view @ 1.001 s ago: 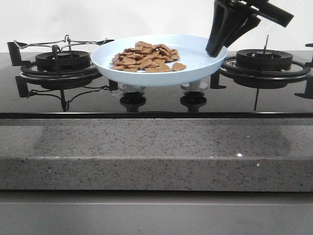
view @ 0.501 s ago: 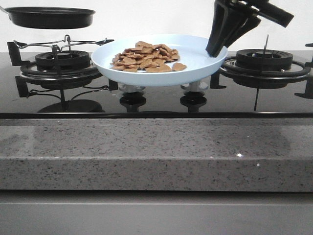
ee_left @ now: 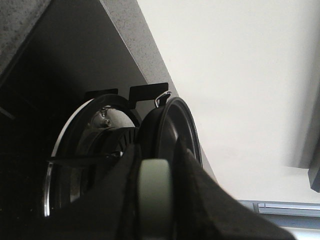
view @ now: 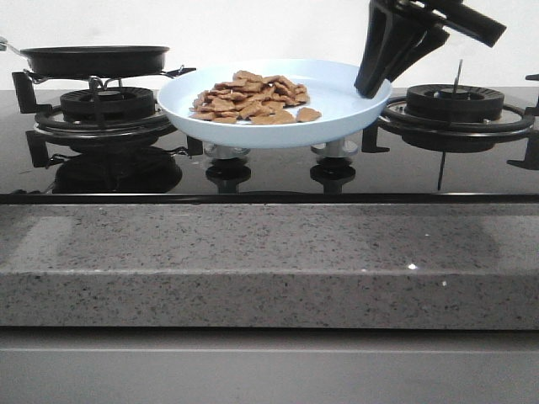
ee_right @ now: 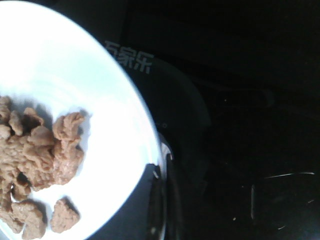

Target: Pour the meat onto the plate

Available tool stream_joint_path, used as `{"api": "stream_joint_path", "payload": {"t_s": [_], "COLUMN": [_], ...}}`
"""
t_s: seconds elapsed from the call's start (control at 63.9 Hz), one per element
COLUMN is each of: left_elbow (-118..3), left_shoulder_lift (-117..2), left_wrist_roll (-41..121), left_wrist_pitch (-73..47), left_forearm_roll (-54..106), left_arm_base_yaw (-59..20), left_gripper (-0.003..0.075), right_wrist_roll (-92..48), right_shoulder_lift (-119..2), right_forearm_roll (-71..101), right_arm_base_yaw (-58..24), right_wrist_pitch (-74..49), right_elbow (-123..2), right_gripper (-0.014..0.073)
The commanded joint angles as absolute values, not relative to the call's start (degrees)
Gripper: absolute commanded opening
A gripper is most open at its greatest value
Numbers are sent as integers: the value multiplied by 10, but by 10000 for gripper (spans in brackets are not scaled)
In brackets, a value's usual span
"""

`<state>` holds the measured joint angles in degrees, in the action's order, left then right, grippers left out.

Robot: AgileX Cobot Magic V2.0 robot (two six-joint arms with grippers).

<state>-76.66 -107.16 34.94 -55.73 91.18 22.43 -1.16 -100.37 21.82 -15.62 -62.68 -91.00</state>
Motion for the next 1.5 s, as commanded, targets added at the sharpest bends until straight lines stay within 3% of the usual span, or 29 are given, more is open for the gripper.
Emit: {"api": "stream_joint_path", "payload": {"t_s": [0.0, 0.141, 0.25, 0.407, 0.485, 0.548, 0.97, 1.064, 1.22, 1.408, 1.486], "left_elbow": [-781, -781, -781, -781, -781, -781, -782, -782, -782, -782, -782], "left_shoulder_lift": [-1043, -1043, -1043, -1043, -1043, -1043, -1039, -1036, -1023, -995, -982], "left_wrist_roll": [357, 357, 359, 361, 361, 361, 335, 335, 335, 339, 342], "left_wrist_pitch": [-585, -587, -587, -594, -611, -628, -702, -717, -726, -726, -726], "left_forearm_roll": [965, 965, 963, 946, 940, 937, 833, 829, 819, 815, 814], "left_arm_base_yaw": [221, 221, 221, 221, 222, 223, 223, 223, 223, 223, 223], "left_gripper": [-20, 29, 168, 438, 512, 527, 524, 494, 323, -13, -20], "right_wrist_roll": [-14, -14, -14, -14, -14, -14, -14, -14, -14, -14, -14], "right_shoulder_lift": [-972, -972, -972, -972, -972, -972, -972, -972, -972, -972, -972], "right_forearm_roll": [240, 240, 240, 240, 240, 240, 240, 240, 240, 240, 240], "right_arm_base_yaw": [-156, -156, -156, -156, -156, -156, -156, -156, -156, -156, -156], "right_wrist_pitch": [-611, -611, -611, -611, -611, -611, -611, -611, -611, -611, -611], "right_elbow": [-923, -923, -923, -923, -923, -923, -923, -923, -923, -923, -923], "right_gripper": [-58, -58, -58, -58, -58, -58, -58, -58, -58, -58, -58]}}
